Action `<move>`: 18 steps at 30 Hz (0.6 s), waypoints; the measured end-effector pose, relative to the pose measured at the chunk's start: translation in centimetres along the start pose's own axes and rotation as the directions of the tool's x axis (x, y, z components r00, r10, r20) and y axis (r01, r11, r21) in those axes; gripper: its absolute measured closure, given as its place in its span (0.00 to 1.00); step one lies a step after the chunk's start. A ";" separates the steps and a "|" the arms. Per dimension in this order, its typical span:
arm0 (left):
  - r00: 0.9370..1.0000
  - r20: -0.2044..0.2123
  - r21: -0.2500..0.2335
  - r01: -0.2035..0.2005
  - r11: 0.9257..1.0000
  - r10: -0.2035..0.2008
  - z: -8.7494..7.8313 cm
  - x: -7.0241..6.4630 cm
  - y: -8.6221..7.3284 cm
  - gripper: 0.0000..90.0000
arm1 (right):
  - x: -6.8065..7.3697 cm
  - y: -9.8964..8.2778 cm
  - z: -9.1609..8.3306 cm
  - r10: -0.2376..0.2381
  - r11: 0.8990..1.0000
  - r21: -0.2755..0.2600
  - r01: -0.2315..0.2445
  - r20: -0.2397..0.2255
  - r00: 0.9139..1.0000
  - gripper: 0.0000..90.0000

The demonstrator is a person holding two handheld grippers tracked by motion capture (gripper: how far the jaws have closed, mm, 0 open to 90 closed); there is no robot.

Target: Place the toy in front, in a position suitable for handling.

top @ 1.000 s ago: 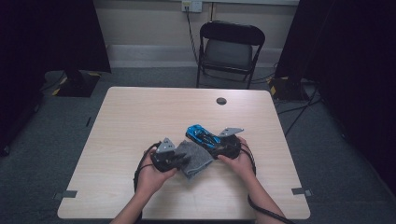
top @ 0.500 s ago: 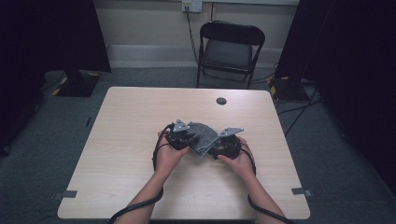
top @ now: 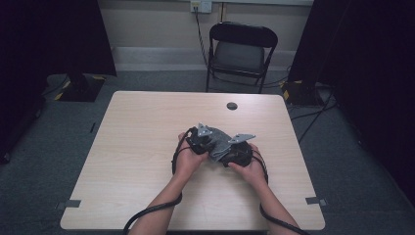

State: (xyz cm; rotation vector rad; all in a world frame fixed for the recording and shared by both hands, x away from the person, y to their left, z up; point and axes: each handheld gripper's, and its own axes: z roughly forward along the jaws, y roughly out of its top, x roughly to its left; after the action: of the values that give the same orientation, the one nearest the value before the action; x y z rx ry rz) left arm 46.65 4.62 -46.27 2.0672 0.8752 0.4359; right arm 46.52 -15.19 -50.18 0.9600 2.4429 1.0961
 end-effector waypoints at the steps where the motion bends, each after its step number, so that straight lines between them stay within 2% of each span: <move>1: 1.000 -0.004 -0.001 0.007 1.000 -0.007 0.0 0.3 0.0 0.85 | 0.0 0.0 0.0 0.000 1.000 0.000 0.000 0.000 1.000 0.27; 4: 0.999 0.003 0.002 0.039 0.999 -0.039 0.2 0.8 0.0 0.85 | 0.0 0.0 0.0 0.000 1.000 0.000 0.000 0.000 1.000 0.27; 6: 0.999 0.003 0.004 0.034 0.999 -0.034 0.3 1.1 0.1 0.85 | 0.0 0.0 0.0 0.000 1.000 0.000 0.000 0.000 1.000 0.27; 11: 0.999 -0.027 0.005 0.048 0.999 -0.048 0.4 2.0 0.4 0.85 | 0.0 0.0 0.0 0.001 1.000 0.000 -0.001 -0.001 1.000 0.27; 16: 0.996 -0.042 0.021 0.081 0.997 -0.080 0.7 3.3 0.3 0.85 | 0.0 0.0 0.0 0.002 1.000 0.000 -0.002 -0.001 1.000 0.27; 18: 0.995 -0.061 0.030 0.077 0.997 -0.075 0.7 3.7 0.3 0.85 | 0.0 0.0 0.0 0.002 1.000 0.000 -0.002 -0.001 1.000 0.27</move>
State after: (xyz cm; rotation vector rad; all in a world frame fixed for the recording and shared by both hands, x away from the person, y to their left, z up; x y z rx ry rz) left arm 49.74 6.72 -46.51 2.0518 0.9999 0.4470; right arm 46.55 -15.18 -50.18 0.9617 2.4434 1.0978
